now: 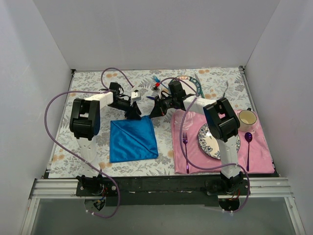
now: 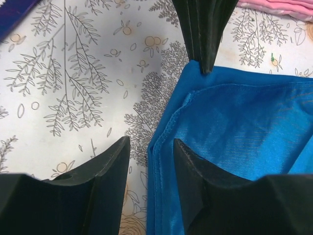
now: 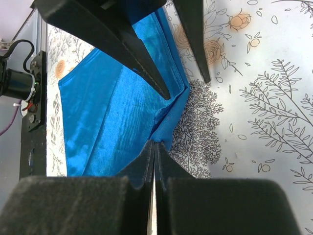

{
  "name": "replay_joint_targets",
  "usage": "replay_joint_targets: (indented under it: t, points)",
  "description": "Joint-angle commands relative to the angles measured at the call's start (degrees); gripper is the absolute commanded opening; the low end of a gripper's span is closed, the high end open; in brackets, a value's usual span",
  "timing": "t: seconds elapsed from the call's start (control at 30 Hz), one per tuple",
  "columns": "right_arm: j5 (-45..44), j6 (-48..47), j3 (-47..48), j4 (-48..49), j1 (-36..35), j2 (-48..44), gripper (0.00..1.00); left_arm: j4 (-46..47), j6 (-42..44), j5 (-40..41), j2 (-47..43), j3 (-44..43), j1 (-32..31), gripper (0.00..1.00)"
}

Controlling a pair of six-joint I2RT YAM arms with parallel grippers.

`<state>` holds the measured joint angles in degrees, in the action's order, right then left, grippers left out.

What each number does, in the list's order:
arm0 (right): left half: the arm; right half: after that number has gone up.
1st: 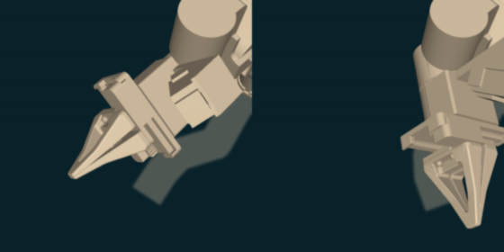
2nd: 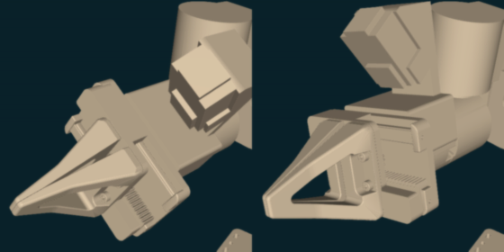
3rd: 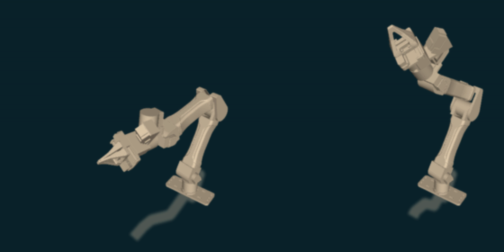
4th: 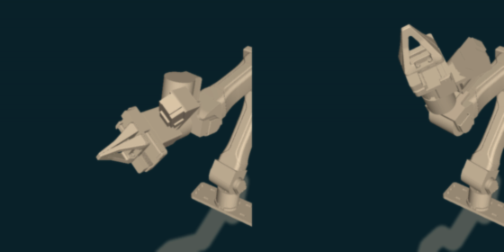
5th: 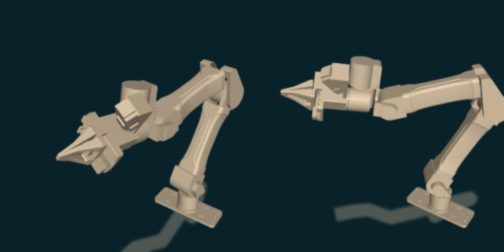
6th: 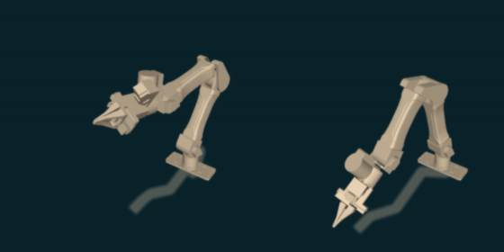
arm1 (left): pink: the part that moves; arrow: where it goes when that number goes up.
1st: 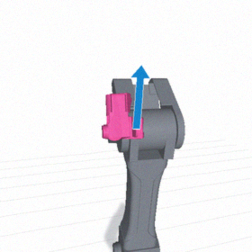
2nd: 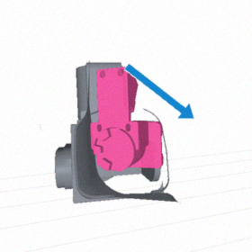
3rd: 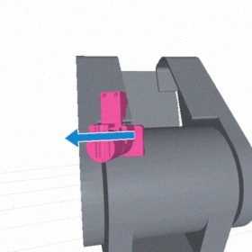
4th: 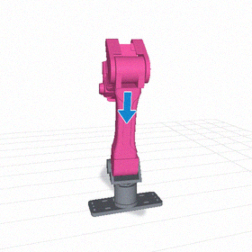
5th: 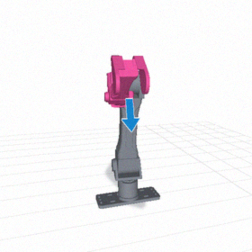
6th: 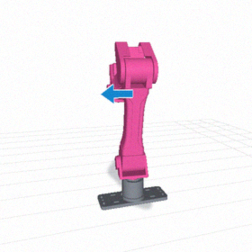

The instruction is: Fold the napkin into a case and place the utensils inside

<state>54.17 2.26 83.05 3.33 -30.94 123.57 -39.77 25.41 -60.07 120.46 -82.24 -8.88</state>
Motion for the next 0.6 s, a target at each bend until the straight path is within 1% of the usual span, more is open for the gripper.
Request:
replay_joint_targets:
  t: [0.0, 0.03, 0.3, 0.4, 0.47, 0.57]
  points:
    - [2.07, -2.09, 1.86, 0.71, -0.35, -3.60, 0.01, -3.39, 3.51, -2.42, -0.67, -1.96, -0.26, 0.38]
    - [2.08, -2.17, 1.68, 0.71, -0.44, -3.77, 0.01, -3.30, 3.51, -2.42, -0.58, -2.05, -0.26, 0.37]
    - [2.69, -4.46, 0.98, 1.15, -0.53, -4.65, 0.01, -3.91, 3.77, -2.86, 0.73, -3.10, -0.69, 0.35]
    - [2.87, -4.63, 1.07, 1.24, -0.53, -4.83, 0.01, -6.45, 5.26, -3.29, 1.44, -4.33, -0.78, 0.34]
    - [2.96, -4.90, 1.07, 1.33, -0.53, -4.91, 0.01, -6.99, 5.35, -3.73, 1.53, -4.51, -0.78, 0.29]
    - [2.87, -5.34, 0.89, 1.06, -0.44, -5.18, 0.01, -8.13, 5.97, -3.91, 1.44, -4.69, -0.78, 0.19]
